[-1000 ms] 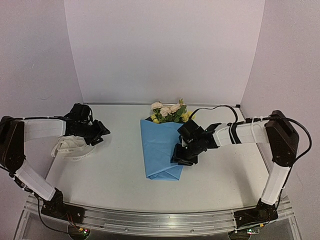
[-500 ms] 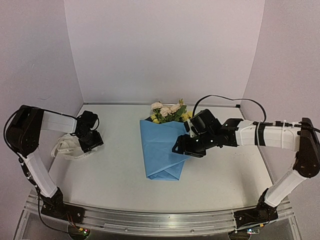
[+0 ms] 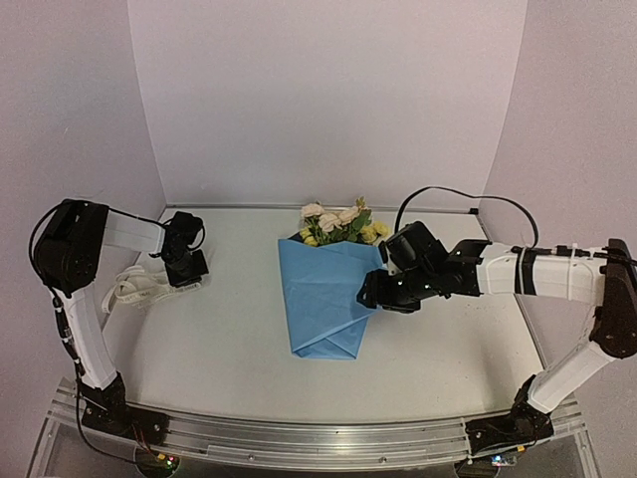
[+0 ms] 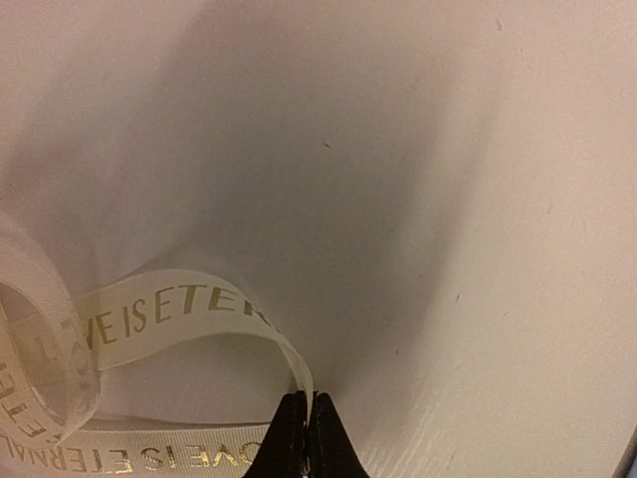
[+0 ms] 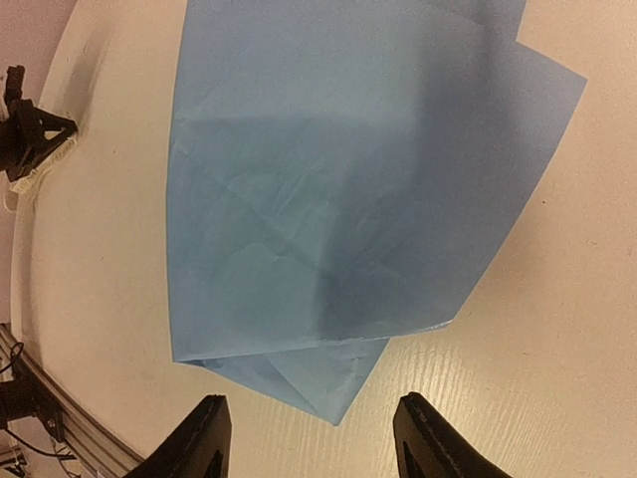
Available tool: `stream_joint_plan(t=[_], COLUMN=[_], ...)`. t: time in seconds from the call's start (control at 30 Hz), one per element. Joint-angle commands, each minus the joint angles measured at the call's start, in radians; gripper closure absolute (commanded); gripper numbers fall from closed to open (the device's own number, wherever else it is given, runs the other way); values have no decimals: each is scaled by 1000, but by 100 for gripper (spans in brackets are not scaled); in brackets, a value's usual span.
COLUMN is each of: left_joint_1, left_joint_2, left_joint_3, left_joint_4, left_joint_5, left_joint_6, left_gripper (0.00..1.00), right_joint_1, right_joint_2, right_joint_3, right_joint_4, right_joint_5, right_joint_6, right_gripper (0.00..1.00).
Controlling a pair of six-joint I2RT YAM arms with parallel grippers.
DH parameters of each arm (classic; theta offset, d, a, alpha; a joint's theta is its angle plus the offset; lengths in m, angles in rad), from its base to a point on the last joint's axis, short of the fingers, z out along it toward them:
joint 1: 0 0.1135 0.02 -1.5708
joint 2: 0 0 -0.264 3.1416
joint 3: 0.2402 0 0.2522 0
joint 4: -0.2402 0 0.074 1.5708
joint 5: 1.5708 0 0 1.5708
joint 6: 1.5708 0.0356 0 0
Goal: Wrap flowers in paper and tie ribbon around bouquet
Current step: Pick up the corner of the board from the right side of the ribbon, then place the ribbon at the center of the board, then pick up the right side of the ribbon from the center of the board.
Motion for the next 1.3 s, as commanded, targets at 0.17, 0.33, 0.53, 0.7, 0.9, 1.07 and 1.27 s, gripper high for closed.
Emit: stream_joint_plan(t=[0.17,0.33,0.53,0.7,0.9,1.07,1.27], left_joint_1=[-309,-600,-620,-415,-176,-53,29], left_joint_2=[-165,-280,-425,-468,-536,-507,-498], left_joint_3=[27,-28,-179,-199,-293,-290,-289], left_joint_4=[7,91,158,-29,1,7,9], left_joint_5=[376,555,441,179,156,222,273], left_joint_6=[116,149,56,-166,-213,-193,-155], left_gripper=[100,97,47,43,43,42,43], right_joint_1=[-17,-22,-22,-19,59,183,280], right_joint_2=[-78,-142,-36,71,159,268,339], right_joint_3=[42,29,155,269,342,404,375], right_joint_4=[-71,-95,-128,-159,-198,-243,-256], right_joint_5=[127,197,144,75,-38,-93,-81], right_joint_6=[-12,-21,-59,-69,-151,-180,-178], right_gripper=[56,48,44,43,41,44,50])
